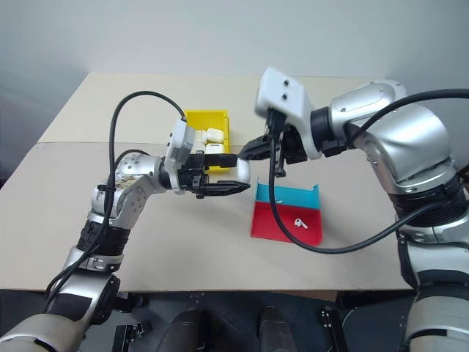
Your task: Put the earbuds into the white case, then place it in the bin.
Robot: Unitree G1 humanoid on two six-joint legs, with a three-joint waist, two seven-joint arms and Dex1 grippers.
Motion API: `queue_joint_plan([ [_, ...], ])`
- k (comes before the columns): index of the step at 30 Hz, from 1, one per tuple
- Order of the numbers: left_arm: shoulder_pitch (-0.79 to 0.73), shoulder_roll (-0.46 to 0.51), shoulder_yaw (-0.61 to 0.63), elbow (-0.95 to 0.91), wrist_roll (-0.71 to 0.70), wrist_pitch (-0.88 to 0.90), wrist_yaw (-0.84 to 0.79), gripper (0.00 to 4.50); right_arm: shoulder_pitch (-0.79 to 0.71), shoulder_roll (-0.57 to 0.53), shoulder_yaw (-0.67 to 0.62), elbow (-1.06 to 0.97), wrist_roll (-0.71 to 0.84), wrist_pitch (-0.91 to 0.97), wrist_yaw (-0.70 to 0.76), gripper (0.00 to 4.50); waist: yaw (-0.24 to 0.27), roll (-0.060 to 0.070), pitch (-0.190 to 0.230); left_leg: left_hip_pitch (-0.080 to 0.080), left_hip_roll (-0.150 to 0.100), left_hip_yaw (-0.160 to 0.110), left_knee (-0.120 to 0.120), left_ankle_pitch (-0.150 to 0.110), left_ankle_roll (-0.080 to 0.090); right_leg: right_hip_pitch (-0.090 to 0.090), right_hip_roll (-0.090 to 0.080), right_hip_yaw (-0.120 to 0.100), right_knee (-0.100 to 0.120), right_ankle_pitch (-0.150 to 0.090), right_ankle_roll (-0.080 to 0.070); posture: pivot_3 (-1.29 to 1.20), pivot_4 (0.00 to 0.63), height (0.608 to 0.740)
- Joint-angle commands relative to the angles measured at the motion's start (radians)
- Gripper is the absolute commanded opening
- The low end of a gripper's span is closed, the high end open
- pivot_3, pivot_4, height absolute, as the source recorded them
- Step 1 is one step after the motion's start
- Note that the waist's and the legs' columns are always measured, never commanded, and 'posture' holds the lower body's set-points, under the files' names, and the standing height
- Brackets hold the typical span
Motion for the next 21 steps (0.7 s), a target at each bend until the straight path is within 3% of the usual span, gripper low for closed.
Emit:
queue_joint_plan([
  [1,-0.002,-0.007,0.083,-0.063,-0.008,0.003,0.138,2.8,0.045,0.06,-0.353,-0.042,0.15,0.144,-0.181,0.06,0.001,0.0,0.0,0.0,0.0,0.0,0.0,0.0,0.0,0.0,0.0,0.0,0.0,0.0,0.0,0.0,0.15,0.74],
  [4,-0.002,-0.015,0.114,-0.071,0.013,0.016,0.253,2.8,0.127,0.066,-0.452,-0.129,0.193,0.188,-0.246,0.06,0.008,0.0,0.0,-0.001,0.0,-0.001,0.0,0.0,0.0,0.0,0.0,-0.001,-0.001,0.0,0.0,0.0,0.15,0.74],
  [6,-0.038,-0.042,0.147,-0.012,0.114,0.026,0.48,2.8,0.278,0.061,-0.505,-0.252,0.187,0.222,-0.311,0.06,0.012,0.0,0.0,-0.001,0.0,0.0,0.0,0.0,0.0,0.0,-0.001,0.0,-0.001,0.0,0.001,0.0,0.15,0.74],
  [11,-0.177,-0.088,0.212,0.241,0.235,0.022,0.815,2.8,0.476,0.099,-0.498,-0.428,0.17,0.276,-0.469,0.06,0.021,-0.001,-0.001,-0.001,-0.002,-0.002,0.001,0.0,0.001,0.002,-0.001,-0.001,-0.001,0.002,0.002,0.0,0.15,0.74],
  [21,-0.424,-0.159,0.162,0.814,0.374,-0.197,0.89,2.8,0.507,0.144,-0.499,-0.481,0.222,0.293,-0.584,0.06,0.02,-0.001,-0.001,-0.001,-0.003,-0.002,-0.001,0.001,0.001,0.002,-0.001,-0.001,-0.005,0.003,0.002,0.0,0.15,0.74],
])
